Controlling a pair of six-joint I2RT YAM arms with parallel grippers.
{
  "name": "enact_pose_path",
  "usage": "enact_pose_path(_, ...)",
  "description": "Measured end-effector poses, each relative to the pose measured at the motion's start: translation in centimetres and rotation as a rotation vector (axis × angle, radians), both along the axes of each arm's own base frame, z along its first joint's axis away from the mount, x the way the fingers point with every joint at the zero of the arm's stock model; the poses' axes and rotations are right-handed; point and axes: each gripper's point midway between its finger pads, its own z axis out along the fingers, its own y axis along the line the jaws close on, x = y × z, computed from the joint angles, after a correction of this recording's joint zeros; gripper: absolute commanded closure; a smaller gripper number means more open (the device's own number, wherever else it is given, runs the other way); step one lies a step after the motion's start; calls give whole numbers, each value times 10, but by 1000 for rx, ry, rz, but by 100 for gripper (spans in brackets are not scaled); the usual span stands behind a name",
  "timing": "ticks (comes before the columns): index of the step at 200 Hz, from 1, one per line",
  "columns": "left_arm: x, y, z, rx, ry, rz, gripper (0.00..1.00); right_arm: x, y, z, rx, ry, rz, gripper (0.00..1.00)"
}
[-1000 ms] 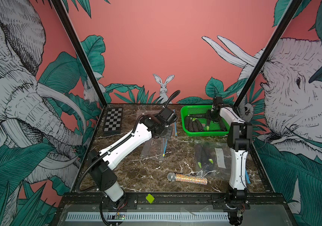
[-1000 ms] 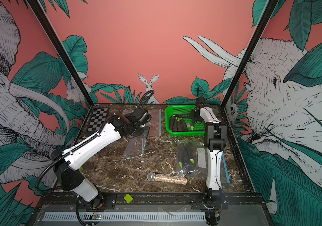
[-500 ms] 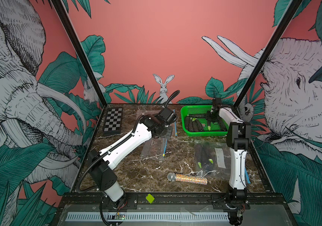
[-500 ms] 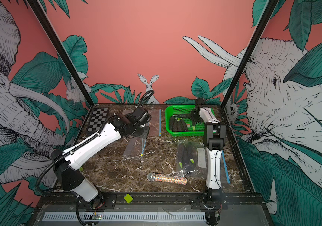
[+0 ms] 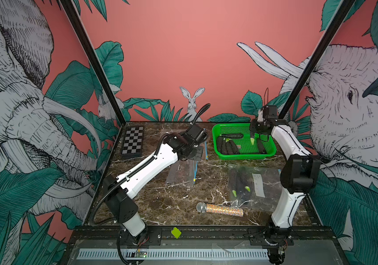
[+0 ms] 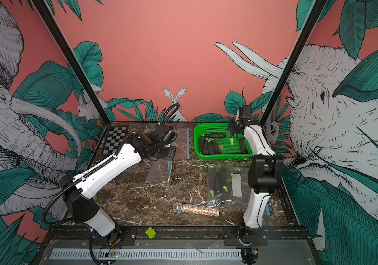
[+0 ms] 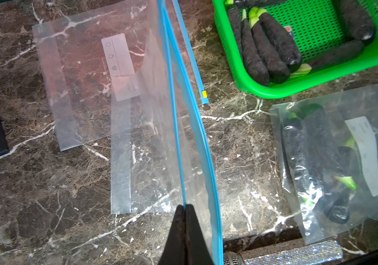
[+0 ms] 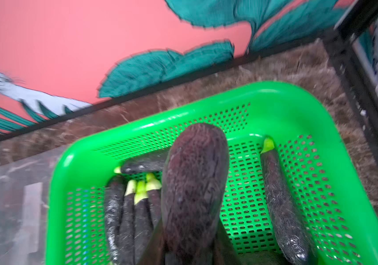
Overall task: Place the eggplant in a zip-top bag and seal the zipper
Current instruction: Place the eggplant in the zipper food storage bag.
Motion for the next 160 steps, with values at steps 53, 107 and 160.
enact_pose_path(53, 1, -10, 8, -59, 4, 3, 100, -55, 32, 13, 171, -71, 121, 85)
enact_pose_path(107, 9, -22, 19, -119, 3, 36, 100, -122, 115, 103, 386, -308, 318, 85)
enact_pose_path(160, 15, -32, 24, -157, 18, 58, 100, -163, 193, 172, 559, -498, 491, 86)
